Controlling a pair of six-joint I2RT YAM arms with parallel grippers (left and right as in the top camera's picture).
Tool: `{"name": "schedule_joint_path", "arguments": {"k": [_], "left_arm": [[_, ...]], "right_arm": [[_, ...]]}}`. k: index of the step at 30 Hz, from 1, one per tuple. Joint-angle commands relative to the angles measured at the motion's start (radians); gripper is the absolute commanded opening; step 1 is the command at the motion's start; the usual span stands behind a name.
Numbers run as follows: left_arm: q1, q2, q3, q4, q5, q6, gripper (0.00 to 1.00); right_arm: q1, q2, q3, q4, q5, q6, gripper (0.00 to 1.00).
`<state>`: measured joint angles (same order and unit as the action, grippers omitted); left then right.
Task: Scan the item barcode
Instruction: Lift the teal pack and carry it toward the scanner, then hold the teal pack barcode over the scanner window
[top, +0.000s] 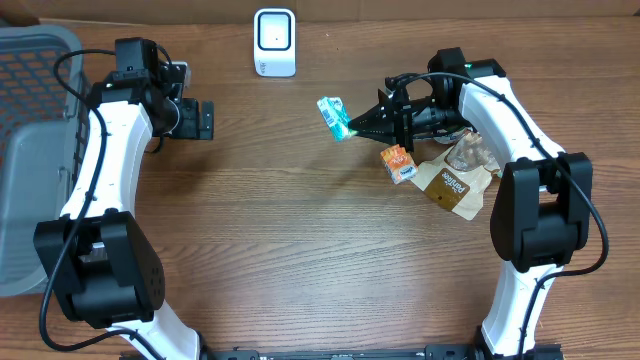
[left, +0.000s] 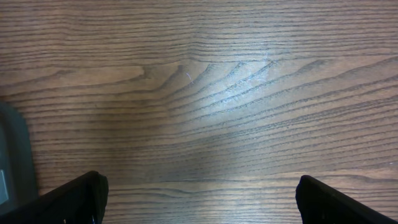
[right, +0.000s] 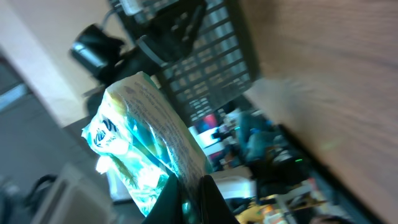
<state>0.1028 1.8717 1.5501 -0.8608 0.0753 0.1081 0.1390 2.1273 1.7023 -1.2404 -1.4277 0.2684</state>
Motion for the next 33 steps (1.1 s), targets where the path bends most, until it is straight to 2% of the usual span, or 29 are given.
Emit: {"name": "schedule_joint_path", "arguments": {"k": [1,8,20,25,29,33], "left_arm": [[0.002,-0.008,0.009,0.002,0.011,0.011,1.0],[0.002,-0.008,0.01,0.002,0.011,0.011,1.0],[0.002,-0.008,0.009,0.002,0.011,0.011,1.0],[0.002,-0.008,0.009,0.002,0.011,0.011,1.0],[0.002,-0.008,0.009,0.002,0.011,0.011,1.0],[0.002,-0.008,0.009,0.002,0.011,0.011,0.99]], "right_arm": [[-0.003,-0.021,0.012,-0.008,-0.142,-0.011,0.04],[-0.003,-0.021,0.012,0.005,-0.096,-0.04,0.04],[0.019,-0.021,0.012,0.004,0.517,-0.038,0.04],[0.019,-0.022,0.022,-0.011,0.668,-0.038,0.04],[0.019,-0.022,0.103,-0.067,0.739,-0.038,0.04],[0.033,-0.022,0.294,-0.166,0.882,-0.024,0.04]]}}
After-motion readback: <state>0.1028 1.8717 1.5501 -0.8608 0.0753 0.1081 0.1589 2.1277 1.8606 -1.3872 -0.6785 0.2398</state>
